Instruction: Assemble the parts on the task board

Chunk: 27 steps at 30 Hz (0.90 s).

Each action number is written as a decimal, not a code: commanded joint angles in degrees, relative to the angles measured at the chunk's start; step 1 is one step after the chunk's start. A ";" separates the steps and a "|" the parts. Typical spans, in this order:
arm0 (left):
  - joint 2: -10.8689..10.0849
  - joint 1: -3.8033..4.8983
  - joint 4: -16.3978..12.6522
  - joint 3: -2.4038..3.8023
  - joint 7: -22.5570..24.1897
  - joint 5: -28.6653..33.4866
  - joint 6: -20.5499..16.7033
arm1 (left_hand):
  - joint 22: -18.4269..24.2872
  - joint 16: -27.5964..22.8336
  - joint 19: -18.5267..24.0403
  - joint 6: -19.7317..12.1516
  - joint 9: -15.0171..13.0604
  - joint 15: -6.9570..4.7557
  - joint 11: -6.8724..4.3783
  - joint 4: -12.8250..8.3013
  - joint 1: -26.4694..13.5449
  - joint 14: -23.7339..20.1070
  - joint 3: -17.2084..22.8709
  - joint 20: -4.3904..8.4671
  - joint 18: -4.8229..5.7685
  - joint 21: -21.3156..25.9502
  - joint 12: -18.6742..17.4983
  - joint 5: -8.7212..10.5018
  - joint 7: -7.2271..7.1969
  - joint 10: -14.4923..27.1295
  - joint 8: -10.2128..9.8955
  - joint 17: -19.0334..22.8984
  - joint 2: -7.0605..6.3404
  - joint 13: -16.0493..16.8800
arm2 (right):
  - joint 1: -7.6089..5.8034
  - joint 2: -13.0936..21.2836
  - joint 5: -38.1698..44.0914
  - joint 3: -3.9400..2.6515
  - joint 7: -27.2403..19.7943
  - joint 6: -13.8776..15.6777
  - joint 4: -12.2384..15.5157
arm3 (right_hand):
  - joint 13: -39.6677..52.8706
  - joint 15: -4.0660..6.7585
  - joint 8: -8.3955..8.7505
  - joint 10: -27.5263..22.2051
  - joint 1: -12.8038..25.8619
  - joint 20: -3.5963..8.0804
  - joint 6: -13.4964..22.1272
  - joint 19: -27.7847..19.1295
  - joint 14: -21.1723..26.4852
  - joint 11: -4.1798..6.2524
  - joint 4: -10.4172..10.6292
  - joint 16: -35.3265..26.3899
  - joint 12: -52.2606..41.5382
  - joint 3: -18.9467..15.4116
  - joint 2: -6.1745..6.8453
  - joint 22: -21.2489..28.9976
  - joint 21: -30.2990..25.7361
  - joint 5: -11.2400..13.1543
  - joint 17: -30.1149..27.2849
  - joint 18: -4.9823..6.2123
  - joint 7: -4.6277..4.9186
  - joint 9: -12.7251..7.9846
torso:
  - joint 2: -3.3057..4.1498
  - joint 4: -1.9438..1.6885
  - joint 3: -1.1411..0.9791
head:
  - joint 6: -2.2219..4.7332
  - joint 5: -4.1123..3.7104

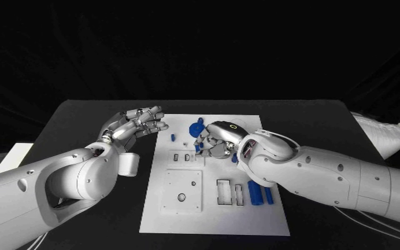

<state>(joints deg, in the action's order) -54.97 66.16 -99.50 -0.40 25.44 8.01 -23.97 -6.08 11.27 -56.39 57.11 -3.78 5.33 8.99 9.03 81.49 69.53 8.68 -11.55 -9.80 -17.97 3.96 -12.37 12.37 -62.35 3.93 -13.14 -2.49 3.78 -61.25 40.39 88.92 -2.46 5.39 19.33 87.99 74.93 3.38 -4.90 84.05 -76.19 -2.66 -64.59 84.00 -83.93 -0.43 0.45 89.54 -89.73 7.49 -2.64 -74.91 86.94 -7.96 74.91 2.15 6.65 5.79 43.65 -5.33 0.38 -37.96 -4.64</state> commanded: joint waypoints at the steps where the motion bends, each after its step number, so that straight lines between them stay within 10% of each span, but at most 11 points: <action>1: 0.17 0.03 -0.20 0.03 0.12 -0.29 1.31 | 0.05 -0.30 0.23 -0.32 0.05 0.03 -0.03 -0.12 0.49 -0.35 0.33 -0.14 -0.66 0.20 -0.27 -0.07 0.16 0.26 -0.20 -0.06 -0.18 -0.06 | 0.23 -0.57 4.79 0.09 2.35 -2.25 0.15 | 15.07 0.31 -0.22 5.95 0.68 0.21 -3.10 3.04 -5.81 0.31 0.30 -0.07 -0.27 0.00 -0.14 -8.25 -0.12 0.17 13.88 -0.62 -1.98 0.01 | 0.01 0.00 -0.05 | -0.18 0.39; 27: 0.15 0.03 -0.25 0.04 0.00 -0.29 1.38 | 0.06 -0.32 0.23 -0.32 0.05 0.04 -0.03 -0.13 0.47 -0.34 0.40 -0.14 -0.66 0.19 -0.25 -0.07 0.16 0.26 -0.19 -0.10 -0.16 -0.05 | 0.78 -2.67 8.03 0.46 4.80 -6.23 -1.00 | 15.01 0.25 0.14 5.91 1.66 0.21 -2.84 2.85 -5.74 0.21 0.57 -0.23 -0.14 -0.08 0.48 -7.82 -0.33 0.25 13.53 -0.52 -1.84 -0.04 | -0.01 0.07 -0.04 | -0.89 0.81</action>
<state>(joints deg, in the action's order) -54.88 66.17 -99.59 -0.40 25.19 8.00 -23.76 -6.08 11.27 -56.39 57.11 -3.79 5.33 8.99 8.85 81.50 69.53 8.85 -11.55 -9.80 -17.97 3.96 -12.37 12.37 -62.35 3.93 -13.18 -2.49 3.78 -60.77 37.69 95.31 -2.26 8.51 16.29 87.29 74.93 3.38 -5.02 84.06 -75.01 -2.67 -64.90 84.00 -83.93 -0.45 0.62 89.54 -89.73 7.33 -1.88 -74.90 86.93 -7.62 74.90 2.15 6.34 5.74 43.64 -5.30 0.33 -38.84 -3.86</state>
